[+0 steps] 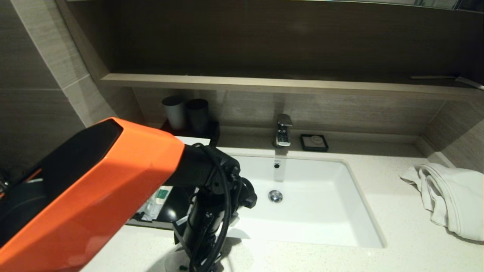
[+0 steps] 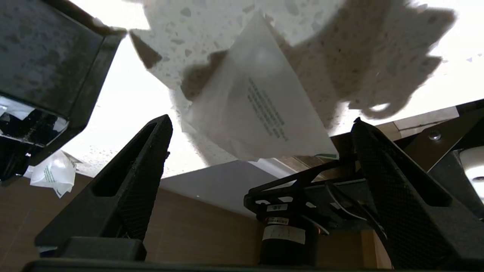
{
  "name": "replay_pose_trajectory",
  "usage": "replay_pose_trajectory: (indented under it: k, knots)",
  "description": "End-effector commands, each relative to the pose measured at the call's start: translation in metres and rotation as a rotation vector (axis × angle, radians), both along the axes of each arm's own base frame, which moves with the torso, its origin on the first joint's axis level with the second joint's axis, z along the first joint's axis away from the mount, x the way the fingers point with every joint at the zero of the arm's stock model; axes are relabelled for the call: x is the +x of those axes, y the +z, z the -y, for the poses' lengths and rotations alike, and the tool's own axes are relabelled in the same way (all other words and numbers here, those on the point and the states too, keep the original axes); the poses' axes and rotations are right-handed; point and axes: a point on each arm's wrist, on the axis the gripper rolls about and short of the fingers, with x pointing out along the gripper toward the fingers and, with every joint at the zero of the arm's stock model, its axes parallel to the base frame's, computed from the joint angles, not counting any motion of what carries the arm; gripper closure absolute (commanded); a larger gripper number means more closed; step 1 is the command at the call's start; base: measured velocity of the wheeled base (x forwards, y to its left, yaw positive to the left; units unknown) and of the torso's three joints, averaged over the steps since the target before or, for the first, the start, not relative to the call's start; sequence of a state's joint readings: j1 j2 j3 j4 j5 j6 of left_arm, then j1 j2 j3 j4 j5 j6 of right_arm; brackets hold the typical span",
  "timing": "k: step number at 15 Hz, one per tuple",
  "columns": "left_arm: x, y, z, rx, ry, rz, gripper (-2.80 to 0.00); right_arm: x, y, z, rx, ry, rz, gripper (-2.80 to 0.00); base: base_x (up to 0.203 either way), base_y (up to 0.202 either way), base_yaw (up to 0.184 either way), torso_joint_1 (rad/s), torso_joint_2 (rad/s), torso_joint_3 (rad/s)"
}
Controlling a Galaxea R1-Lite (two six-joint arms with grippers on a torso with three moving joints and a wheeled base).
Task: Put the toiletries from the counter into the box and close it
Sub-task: Pick up the bathroom toiletry
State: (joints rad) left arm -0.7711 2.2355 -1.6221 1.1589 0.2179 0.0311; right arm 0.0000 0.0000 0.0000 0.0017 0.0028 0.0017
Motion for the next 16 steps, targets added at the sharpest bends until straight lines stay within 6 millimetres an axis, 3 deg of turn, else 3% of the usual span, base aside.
replay_pose_trajectory:
  k: [1,3,4,16]
  knots:
    - [0.001,-0.003,0.000,0.008,0.001,-0.006,-2.80,0.000,0.000,0.000,0.000,0.000,0.000,0.00,0.000,0.000,0.000,0.000,0.00,0.000]
    - [0.001,-0.003,0.001,0.008,0.000,-0.007,-2.80,0.000,0.000,0.000,0.000,0.000,0.000,0.00,0.000,0.000,0.000,0.000,0.00,0.000]
    - [0.001,-0.003,0.001,0.008,0.000,-0.007,0.00,0.000,0.000,0.000,0.000,0.000,0.000,0.00,0.000,0.000,0.000,0.000,0.00,0.000]
    - [-0.002,0.007,-0.002,-0.003,0.017,0.010,0.00,0.000,0.000,0.000,0.000,0.000,0.000,0.00,0.000,0.000,0.000,0.000,0.00,0.000]
